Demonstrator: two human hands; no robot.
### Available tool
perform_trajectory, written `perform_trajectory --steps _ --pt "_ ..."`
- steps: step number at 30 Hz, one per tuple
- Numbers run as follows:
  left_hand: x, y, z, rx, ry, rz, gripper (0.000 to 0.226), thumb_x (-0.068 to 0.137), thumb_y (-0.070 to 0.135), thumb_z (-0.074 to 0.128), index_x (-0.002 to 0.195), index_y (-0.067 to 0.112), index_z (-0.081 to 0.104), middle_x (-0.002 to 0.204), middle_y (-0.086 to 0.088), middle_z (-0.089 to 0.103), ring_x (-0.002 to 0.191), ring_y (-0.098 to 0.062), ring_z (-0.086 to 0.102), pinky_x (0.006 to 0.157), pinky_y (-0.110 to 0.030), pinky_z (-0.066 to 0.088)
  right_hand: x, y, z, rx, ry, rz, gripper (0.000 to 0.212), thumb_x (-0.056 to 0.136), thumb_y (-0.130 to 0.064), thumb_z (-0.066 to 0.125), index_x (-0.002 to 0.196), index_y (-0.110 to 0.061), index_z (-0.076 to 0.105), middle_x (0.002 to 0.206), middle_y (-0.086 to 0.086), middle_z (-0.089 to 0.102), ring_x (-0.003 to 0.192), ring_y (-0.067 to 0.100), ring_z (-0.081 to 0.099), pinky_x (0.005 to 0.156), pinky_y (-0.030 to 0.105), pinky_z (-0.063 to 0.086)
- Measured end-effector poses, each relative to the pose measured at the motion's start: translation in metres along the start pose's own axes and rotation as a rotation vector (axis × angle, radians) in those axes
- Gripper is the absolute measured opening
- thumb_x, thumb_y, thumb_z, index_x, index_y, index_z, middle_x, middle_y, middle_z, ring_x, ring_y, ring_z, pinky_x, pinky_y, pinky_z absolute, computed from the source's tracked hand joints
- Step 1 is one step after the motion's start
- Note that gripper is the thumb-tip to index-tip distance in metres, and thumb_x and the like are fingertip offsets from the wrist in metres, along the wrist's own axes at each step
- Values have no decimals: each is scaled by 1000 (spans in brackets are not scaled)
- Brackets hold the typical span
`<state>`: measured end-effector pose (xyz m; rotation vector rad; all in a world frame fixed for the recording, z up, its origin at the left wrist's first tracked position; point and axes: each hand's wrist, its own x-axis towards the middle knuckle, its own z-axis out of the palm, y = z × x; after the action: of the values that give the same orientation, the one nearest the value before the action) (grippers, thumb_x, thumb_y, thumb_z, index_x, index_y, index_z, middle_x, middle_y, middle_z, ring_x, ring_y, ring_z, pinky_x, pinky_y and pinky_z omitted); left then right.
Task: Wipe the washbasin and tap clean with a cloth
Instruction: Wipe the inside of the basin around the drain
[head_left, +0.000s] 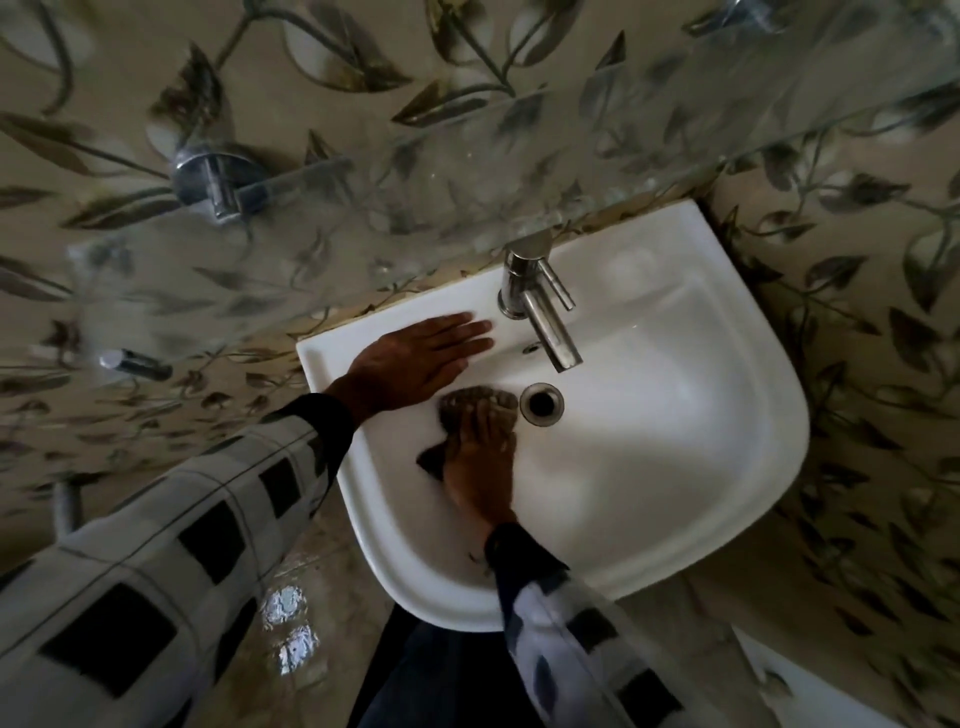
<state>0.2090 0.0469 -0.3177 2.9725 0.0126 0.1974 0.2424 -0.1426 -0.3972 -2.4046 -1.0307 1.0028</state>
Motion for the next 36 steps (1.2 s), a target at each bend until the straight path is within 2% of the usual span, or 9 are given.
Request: perform_trajectory --steps 3,7,11,16,21,25,29,33,36 --pt "-1 -1 0 1 -25 -2 45 111 29 32 154 19 38 163 2 31 153 -17 22 124 -34 24 -25 55 -24 -287 67 -135 67 78 -32 36 134 -6 61 142 20 55 130 40 53 100 58 44" --pt "-1 0 0 -16 -2 1 45 110 28 34 154 18 39 162 2 32 153 -17 22 124 -34 24 -12 122 -79 -428 176 47 78 76 -34 33 140 5 51 142 30 50 131 42 51 104 56 39" --pt "-1 -1 -2 -10 29 19 44 110 27 34 152 15 42 160 0 36 152 -19 27 124 -35 25 31 104 -91 -416 217 77 78 81 -36 27 149 0 40 153 27 38 143 40 35 112 59 32" --pt "-1 -2 -3 0 24 37 44 110 26 36 152 13 41 161 -3 36 151 -21 27 123 -38 27 36 59 -43 -343 143 -150 54 90 -24 38 135 0 57 148 23 44 136 41 46 103 62 43" --pt "-3 0 -1 3 25 36 45 110 28 34 153 14 41 160 -3 36 151 -21 28 123 -38 28 -17 60 -18 -277 -72 -321 55 103 -37 31 155 -21 33 164 9 25 151 30 24 120 53 24" --pt "-3 -2 -1 20 -12 24 47 112 31 28 156 16 34 163 -1 31 153 -20 23 123 -40 28 -36 95 -54 -459 -52 -384 56 100 -48 32 153 -31 37 164 -1 28 149 18 31 111 61 29" --pt "-2 -1 0 39 -21 33 47 111 30 30 156 15 34 163 -2 31 152 -22 25 124 -37 24 -34 142 -104 -626 19 -236 55 93 -46 38 138 -23 60 148 6 54 132 24 55 98 73 35" --pt "-2 0 0 25 -40 16 49 111 33 27 156 17 33 163 -1 31 152 -22 25 125 -35 20 -40 174 -140 -769 -10 -43 63 91 -49 27 140 -22 57 148 8 52 136 28 51 112 64 -3" --pt "-4 2 1 16 -36 11 49 111 34 26 156 17 33 163 0 30 152 -21 24 125 -34 19 -51 175 -120 -718 25 17 56 86 -42 38 121 -16 72 129 15 66 117 35 63 111 63 21"
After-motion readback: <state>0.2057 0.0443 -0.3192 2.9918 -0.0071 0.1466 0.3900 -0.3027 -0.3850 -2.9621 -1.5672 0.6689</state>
